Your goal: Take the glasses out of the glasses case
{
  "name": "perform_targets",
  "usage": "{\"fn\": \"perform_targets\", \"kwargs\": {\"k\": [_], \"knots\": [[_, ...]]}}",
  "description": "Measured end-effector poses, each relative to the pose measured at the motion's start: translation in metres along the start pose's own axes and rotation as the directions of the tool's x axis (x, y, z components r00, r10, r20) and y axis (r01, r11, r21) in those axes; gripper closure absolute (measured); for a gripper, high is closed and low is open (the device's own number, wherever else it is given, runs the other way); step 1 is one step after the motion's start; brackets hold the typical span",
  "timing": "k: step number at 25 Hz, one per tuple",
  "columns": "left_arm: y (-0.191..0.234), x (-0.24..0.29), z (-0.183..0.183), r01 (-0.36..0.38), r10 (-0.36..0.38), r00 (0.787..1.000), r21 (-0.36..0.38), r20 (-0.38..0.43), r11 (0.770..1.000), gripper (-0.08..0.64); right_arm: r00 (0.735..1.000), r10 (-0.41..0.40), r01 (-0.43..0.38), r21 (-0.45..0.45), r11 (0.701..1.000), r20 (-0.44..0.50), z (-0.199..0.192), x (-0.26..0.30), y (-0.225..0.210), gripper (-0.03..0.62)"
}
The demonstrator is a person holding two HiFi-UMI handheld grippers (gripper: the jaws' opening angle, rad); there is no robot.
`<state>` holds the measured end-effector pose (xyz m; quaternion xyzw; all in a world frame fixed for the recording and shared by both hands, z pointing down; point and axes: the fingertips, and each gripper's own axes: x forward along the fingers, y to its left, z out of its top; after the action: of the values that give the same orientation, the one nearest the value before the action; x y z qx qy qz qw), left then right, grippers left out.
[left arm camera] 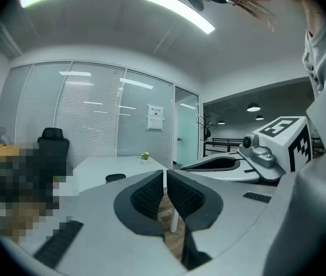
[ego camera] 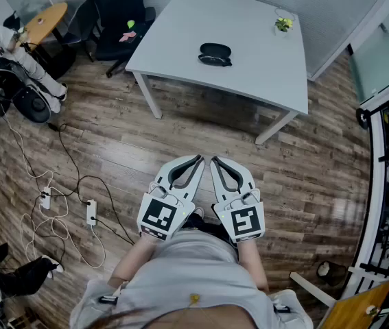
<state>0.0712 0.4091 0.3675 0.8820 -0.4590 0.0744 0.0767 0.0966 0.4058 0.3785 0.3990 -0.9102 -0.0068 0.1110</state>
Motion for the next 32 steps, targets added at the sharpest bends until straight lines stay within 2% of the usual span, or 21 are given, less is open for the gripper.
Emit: {"fn": "perform_targets", "kwargs": {"k": [6,11,22,32], "knots": [[0.003,0.004,-0.001,-0.001,0.001,1.0,0.008,-0.003,1.0,0.518,1.0,0.012,-0.012,-0.015,1.0,0.012,0.001,0.007,0.001,0.574],[0.023,0.021,0.0,0.02,-0.02,1.0,-0.006,0.007,1.0,0.518,1.0,0.0,0.0,-0.018,1.0,0.004,0.0,0.03,-0.008,0.574],[0.109,0.096,0.026,0.106,-0.106,0.994,0.024,0.018,0.994,0.518,0.996,-0.093,0.093,-0.012,0.996,-0.001,0.021,0.125,-0.071,0.574],[0.18,0.132,0.035,0.147,-0.148,0.989,0.037,0.002,0.988,0.518,0.992,-0.126,0.126,-0.008,0.992,0.004,0.036,0.205,-0.091,0.574]]}}
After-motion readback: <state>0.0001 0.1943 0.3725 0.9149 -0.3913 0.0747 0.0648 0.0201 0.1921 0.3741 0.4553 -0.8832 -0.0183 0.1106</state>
